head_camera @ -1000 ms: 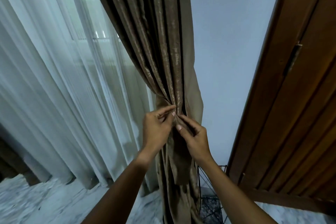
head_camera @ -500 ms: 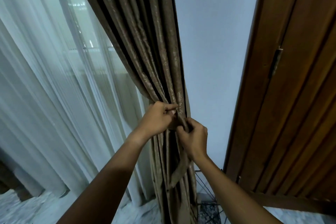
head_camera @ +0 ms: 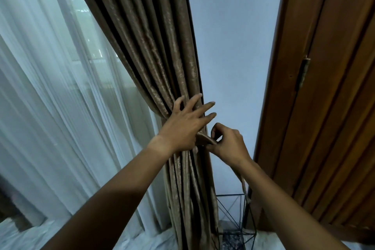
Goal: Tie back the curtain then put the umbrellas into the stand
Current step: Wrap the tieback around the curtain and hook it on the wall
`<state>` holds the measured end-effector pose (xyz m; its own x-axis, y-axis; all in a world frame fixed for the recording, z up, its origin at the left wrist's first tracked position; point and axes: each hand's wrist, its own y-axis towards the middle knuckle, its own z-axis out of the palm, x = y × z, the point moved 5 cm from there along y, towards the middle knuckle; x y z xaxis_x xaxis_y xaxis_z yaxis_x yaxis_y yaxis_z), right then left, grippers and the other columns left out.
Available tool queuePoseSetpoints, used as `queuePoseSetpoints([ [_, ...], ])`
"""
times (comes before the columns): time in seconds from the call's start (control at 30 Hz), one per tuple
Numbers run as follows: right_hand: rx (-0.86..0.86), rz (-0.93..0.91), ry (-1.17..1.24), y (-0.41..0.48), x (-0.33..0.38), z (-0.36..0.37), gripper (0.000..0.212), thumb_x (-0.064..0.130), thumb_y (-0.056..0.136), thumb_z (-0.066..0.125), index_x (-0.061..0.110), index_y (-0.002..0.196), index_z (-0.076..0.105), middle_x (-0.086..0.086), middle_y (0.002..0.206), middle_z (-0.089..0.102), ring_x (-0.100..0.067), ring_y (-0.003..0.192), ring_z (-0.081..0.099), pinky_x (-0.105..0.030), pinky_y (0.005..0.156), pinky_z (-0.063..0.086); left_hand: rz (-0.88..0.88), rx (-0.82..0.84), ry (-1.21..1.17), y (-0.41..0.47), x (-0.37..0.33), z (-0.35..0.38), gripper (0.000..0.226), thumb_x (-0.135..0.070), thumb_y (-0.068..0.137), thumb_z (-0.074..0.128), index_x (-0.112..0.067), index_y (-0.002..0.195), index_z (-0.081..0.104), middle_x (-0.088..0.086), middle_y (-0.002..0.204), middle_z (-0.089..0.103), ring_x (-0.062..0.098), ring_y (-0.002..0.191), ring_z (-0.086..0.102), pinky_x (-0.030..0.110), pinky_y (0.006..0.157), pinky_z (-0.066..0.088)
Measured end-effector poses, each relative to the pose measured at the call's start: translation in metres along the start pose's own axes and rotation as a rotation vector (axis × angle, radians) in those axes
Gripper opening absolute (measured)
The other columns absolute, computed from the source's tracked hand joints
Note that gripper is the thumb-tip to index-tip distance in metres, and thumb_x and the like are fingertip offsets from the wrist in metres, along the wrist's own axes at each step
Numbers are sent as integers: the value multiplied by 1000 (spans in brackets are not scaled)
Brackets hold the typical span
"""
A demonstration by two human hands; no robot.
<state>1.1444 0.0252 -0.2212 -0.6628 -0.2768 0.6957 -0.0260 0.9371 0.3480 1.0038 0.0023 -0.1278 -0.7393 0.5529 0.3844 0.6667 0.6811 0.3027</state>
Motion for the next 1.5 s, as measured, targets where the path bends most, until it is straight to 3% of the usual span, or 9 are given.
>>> queuePoseSetpoints([
  [0.13,13,14,-117,8,-7,-21,19,31,65,72,27,79,60,9,68,66,-20,70,64,-35,65,55,-18,217,116,17,9,11,65,-51,90,51,-29,151,39,-4,162,33,25,157,-5,62,114,-19],
  [0.3,37,36,-157,24,-18,-29,17,11,76,57,25,82,62,6,74,64,-25,74,61,-33,60,47,-169,289,328,14,24,28,83,-69,89,47,-29,158,23,4,154,42,29,151,20,61,116,-18],
  [0.5,116,46,190,47,-12,-12,34,7,90,49,30,111,61,2,77,60,-15,65,54,-25,57,43,-122,98,231,15,19,27,55,-43,78,67,-27,130,57,3,124,56,28,129,48,57,114,-3],
  [0.67,237,22,196,61,-1,3,20,14,72,71,25,88,65,6,72,54,-13,62,48,-29,62,43,-23,134,303,28,25,31,74,-64,92,43,-27,154,28,1,168,13,31,156,-4,60,111,-17],
  [0.87,206,-29,57,72,-8,1,24,5,64,69,23,77,60,6,67,62,-14,59,51,-27,55,41,-88,339,362,37,50,48,90,-74,73,21,-20,136,57,8,140,56,32,153,17,63,114,-22],
  [1.13,91,46,152,93,5,50,58,9,79,66,32,132,65,3,85,74,-17,83,70,-34,80,58,-224,485,463,0,83,57,75,-72,82,47,-19,133,62,8,139,57,35,145,32,64,102,-35],
  [1.27,171,45,244,101,39,108,77,16,89,54,31,159,25,-5,133,55,-26,116,59,-35,97,50,-157,416,490,-28,103,59,63,-57,88,54,-16,137,58,11,143,52,36,147,28,63,106,-29],
  [1.37,188,184,402,96,49,146,49,0,98,47,6,146,47,-23,133,61,-25,111,58,-22,82,54,-81,294,428,-47,122,59,51,-46,99,43,-13,135,58,10,139,53,35,144,33,59,110,-25],
  [1.5,207,296,462,92,68,171,39,-6,100,43,7,132,61,-16,115,67,-26,102,63,-19,74,54,7,195,305,-58,145,65,40,-41,101,45,-17,128,61,8,136,51,31,127,48,53,117,-2],
])
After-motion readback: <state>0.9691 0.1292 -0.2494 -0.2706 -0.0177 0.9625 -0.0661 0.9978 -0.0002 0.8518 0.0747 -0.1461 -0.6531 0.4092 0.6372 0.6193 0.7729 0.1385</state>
